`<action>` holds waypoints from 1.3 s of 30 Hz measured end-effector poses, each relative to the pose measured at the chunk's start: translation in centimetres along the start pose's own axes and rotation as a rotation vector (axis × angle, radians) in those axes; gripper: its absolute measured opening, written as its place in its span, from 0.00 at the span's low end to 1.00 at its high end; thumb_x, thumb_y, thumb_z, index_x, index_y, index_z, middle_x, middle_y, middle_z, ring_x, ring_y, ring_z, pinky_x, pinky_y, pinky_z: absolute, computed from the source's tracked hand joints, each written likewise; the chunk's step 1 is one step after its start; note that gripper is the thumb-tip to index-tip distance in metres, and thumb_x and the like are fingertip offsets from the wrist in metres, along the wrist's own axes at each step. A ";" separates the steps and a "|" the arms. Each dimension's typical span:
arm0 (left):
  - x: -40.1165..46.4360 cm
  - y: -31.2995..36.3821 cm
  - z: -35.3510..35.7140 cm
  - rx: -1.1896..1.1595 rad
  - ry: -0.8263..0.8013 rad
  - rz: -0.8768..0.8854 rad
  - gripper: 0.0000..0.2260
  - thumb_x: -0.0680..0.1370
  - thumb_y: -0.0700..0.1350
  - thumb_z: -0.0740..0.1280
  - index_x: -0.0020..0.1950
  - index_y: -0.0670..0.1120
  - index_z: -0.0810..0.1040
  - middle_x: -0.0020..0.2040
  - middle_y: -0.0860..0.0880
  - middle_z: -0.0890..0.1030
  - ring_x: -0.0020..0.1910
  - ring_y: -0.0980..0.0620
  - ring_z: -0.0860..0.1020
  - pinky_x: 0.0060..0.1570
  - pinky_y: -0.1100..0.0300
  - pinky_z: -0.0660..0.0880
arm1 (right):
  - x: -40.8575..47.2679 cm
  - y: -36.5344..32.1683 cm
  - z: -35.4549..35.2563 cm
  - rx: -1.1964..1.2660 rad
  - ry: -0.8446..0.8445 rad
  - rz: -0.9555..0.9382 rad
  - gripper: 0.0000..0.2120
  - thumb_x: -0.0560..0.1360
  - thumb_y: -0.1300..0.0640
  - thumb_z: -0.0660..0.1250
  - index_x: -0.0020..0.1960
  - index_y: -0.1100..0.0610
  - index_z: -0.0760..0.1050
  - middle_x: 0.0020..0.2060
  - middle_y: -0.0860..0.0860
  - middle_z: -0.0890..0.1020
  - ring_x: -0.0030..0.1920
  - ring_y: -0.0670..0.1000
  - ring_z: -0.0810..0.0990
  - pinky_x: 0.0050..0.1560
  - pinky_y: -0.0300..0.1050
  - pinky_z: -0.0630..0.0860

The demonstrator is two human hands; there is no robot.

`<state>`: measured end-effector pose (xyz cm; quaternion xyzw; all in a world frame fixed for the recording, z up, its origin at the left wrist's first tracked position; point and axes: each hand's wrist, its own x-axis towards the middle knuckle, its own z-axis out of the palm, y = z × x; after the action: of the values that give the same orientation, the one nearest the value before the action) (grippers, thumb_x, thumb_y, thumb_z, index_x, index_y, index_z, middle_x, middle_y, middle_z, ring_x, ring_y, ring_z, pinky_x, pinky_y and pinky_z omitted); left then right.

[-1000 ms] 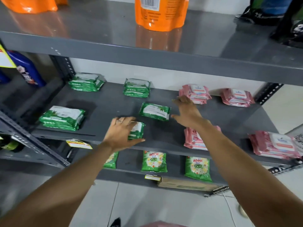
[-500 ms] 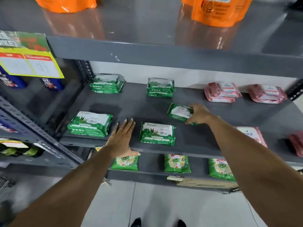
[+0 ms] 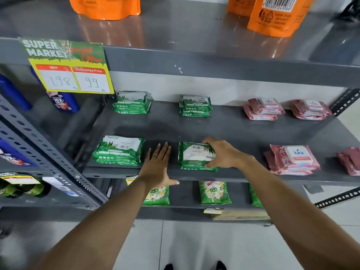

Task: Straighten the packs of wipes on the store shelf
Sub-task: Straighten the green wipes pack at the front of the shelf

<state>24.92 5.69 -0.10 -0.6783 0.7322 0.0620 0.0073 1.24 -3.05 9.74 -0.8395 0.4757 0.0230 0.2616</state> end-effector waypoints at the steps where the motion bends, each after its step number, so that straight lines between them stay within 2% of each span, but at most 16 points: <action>1: 0.0 0.0 0.0 0.000 -0.002 0.002 0.58 0.64 0.77 0.62 0.78 0.44 0.38 0.78 0.48 0.36 0.76 0.47 0.36 0.73 0.43 0.37 | -0.1 0.0 0.1 -0.004 -0.020 0.015 0.40 0.62 0.52 0.80 0.69 0.54 0.66 0.62 0.53 0.75 0.59 0.56 0.76 0.60 0.50 0.73; 4: 0.0 0.0 0.0 0.002 -0.007 0.001 0.58 0.64 0.77 0.62 0.78 0.44 0.38 0.78 0.48 0.36 0.76 0.47 0.36 0.73 0.43 0.37 | -0.7 0.0 -0.2 -0.008 -0.004 0.020 0.47 0.63 0.47 0.79 0.75 0.54 0.60 0.73 0.53 0.66 0.71 0.55 0.66 0.72 0.53 0.63; 7: 0.1 0.0 0.0 0.006 -0.010 0.001 0.59 0.63 0.77 0.63 0.78 0.44 0.38 0.79 0.47 0.36 0.76 0.46 0.37 0.74 0.42 0.39 | -1.7 -0.8 -0.1 0.042 0.169 0.006 0.43 0.65 0.45 0.77 0.75 0.53 0.62 0.72 0.53 0.67 0.71 0.55 0.67 0.71 0.52 0.65; 11: 0.1 -0.1 0.1 0.001 -0.003 0.012 0.59 0.64 0.77 0.62 0.78 0.44 0.38 0.79 0.47 0.37 0.76 0.46 0.37 0.74 0.42 0.39 | -1.9 -1.3 1.3 -0.102 0.159 -0.070 0.30 0.70 0.55 0.74 0.70 0.51 0.70 0.70 0.51 0.72 0.67 0.54 0.74 0.68 0.50 0.68; 14: 0.1 -0.2 0.1 -0.010 -0.001 0.009 0.58 0.64 0.76 0.63 0.78 0.44 0.38 0.79 0.48 0.36 0.76 0.47 0.37 0.74 0.43 0.38 | -1.5 -0.2 0.6 -0.113 0.085 -0.157 0.30 0.71 0.64 0.72 0.70 0.48 0.71 0.74 0.47 0.68 0.74 0.49 0.65 0.73 0.51 0.62; 17: 0.1 -0.1 0.1 0.003 0.003 0.006 0.58 0.64 0.76 0.63 0.78 0.44 0.38 0.79 0.48 0.37 0.76 0.47 0.37 0.74 0.43 0.38 | -2.0 0.5 -0.2 -0.078 0.105 -0.119 0.32 0.72 0.66 0.70 0.72 0.46 0.68 0.76 0.47 0.62 0.75 0.48 0.61 0.74 0.49 0.61; 20: 0.2 -0.1 0.1 0.024 0.005 0.001 0.58 0.65 0.76 0.62 0.77 0.44 0.37 0.79 0.47 0.36 0.76 0.46 0.37 0.74 0.42 0.39 | -2.6 -1.3 0.3 -0.017 0.277 -0.062 0.26 0.75 0.50 0.69 0.71 0.49 0.69 0.73 0.50 0.69 0.71 0.52 0.70 0.68 0.51 0.69; 23: 0.2 0.0 0.1 0.025 -0.006 -0.001 0.58 0.64 0.76 0.62 0.77 0.44 0.37 0.79 0.47 0.36 0.76 0.46 0.37 0.74 0.42 0.40 | -2.0 -4.1 2.8 -0.087 0.347 0.087 0.30 0.73 0.35 0.63 0.63 0.57 0.75 0.61 0.55 0.79 0.60 0.59 0.78 0.58 0.55 0.77; 26: 0.2 0.0 0.1 0.011 -0.013 -0.006 0.59 0.63 0.77 0.63 0.77 0.44 0.37 0.78 0.48 0.36 0.76 0.46 0.37 0.74 0.42 0.40 | -1.0 -4.5 5.3 -0.244 0.308 0.099 0.33 0.74 0.38 0.62 0.69 0.60 0.68 0.69 0.62 0.71 0.71 0.63 0.67 0.71 0.57 0.65; 28: 0.2 -0.1 0.0 -0.004 -0.018 0.003 0.60 0.63 0.77 0.63 0.78 0.44 0.38 0.79 0.48 0.37 0.76 0.47 0.37 0.74 0.42 0.40 | -1.2 -3.5 4.7 -0.158 0.197 0.006 0.32 0.76 0.45 0.64 0.74 0.59 0.60 0.76 0.60 0.60 0.77 0.59 0.53 0.76 0.54 0.54; 30: 0.2 -0.2 0.0 -0.010 -0.020 0.013 0.59 0.63 0.77 0.63 0.78 0.44 0.38 0.79 0.48 0.37 0.76 0.47 0.37 0.74 0.42 0.40 | -1.9 -2.4 3.0 -0.065 0.053 -0.082 0.32 0.76 0.51 0.67 0.76 0.55 0.58 0.78 0.54 0.54 0.78 0.53 0.47 0.77 0.51 0.50; 32: 0.2 -0.3 0.1 -0.008 -0.017 0.016 0.59 0.63 0.77 0.63 0.78 0.44 0.38 0.79 0.48 0.37 0.76 0.47 0.37 0.74 0.42 0.40 | -2.6 -2.1 1.9 0.003 0.008 -0.109 0.31 0.76 0.51 0.68 0.75 0.53 0.61 0.78 0.53 0.55 0.78 0.52 0.50 0.76 0.50 0.52; 34: 0.3 -0.3 0.2 0.003 -0.015 0.013 0.59 0.63 0.77 0.62 0.78 0.44 0.37 0.78 0.48 0.36 0.76 0.47 0.36 0.74 0.42 0.39 | -2.6 -2.8 1.7 0.071 0.146 -0.046 0.30 0.74 0.43 0.67 0.72 0.54 0.67 0.75 0.54 0.64 0.75 0.55 0.62 0.72 0.51 0.63; 36: 0.3 -0.2 0.2 0.005 -0.020 0.011 0.59 0.63 0.77 0.63 0.77 0.45 0.36 0.78 0.48 0.35 0.76 0.46 0.35 0.74 0.42 0.39 | -2.2 -4.6 2.4 0.034 0.339 0.073 0.30 0.74 0.37 0.63 0.65 0.58 0.73 0.66 0.56 0.74 0.64 0.59 0.74 0.60 0.53 0.75; 38: 0.2 -0.2 0.1 -0.004 -0.024 0.011 0.59 0.63 0.76 0.63 0.77 0.45 0.36 0.78 0.48 0.35 0.76 0.46 0.36 0.74 0.42 0.38 | -1.7 -5.9 3.4 -0.092 0.416 0.165 0.29 0.73 0.36 0.63 0.58 0.61 0.75 0.59 0.58 0.76 0.58 0.61 0.77 0.52 0.54 0.78; 39: 0.2 -0.2 0.1 -0.009 -0.025 0.008 0.59 0.63 0.76 0.64 0.77 0.45 0.36 0.78 0.48 0.35 0.76 0.47 0.36 0.74 0.42 0.38 | -1.5 -6.1 4.0 -0.143 0.406 0.173 0.29 0.73 0.38 0.65 0.60 0.62 0.74 0.60 0.59 0.75 0.59 0.61 0.75 0.53 0.54 0.77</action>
<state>25.06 5.50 -0.22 -0.6744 0.7345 0.0737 0.0130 6.23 2.49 9.27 -0.7993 0.5860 -0.0904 0.0975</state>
